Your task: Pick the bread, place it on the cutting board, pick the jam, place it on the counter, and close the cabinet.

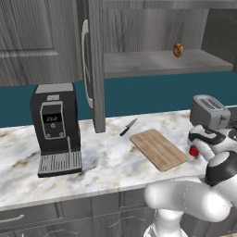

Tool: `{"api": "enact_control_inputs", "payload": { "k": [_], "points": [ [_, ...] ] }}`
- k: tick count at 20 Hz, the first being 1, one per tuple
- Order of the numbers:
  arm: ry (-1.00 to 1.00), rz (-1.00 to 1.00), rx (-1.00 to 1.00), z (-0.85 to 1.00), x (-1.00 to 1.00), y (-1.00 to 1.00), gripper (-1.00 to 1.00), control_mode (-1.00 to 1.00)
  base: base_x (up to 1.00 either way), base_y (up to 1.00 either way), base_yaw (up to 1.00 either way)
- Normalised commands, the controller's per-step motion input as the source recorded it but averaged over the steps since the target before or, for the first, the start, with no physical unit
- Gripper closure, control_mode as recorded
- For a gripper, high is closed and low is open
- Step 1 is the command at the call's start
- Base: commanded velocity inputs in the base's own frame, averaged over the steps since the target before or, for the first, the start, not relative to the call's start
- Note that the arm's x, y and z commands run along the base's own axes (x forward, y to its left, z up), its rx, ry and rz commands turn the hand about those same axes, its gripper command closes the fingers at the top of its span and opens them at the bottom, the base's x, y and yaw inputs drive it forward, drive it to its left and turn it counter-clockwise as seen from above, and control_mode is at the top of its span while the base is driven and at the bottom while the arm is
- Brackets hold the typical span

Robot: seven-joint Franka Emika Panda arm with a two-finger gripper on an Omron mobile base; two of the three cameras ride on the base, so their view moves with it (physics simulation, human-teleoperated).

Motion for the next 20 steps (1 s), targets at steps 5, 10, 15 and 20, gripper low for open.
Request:
{"api": "enact_control_inputs", "payload": {
  "k": [5, 10, 15, 20],
  "points": [
    [-0.01, -0.05, 0.02, 0.45, 0.02, 0.00, -1.00, -1.00, 0.00, 0.00, 0.00],
    [0.00, -0.06, 0.02, 0.41, 0.12, 0.00, -1.00, -1.00, 0.00, 0.00, 0.00],
    [0.00, -0.06, 0.03, 0.40, 0.13, 0.00, -1.00, -1.00, 0.00, 0.00, 0.00],
    [0.00, -0.04, 0.02, 0.32, 0.08, 0.00, -1.00, -1.00, 0.00, 0.00, 0.00]
  ]
}}
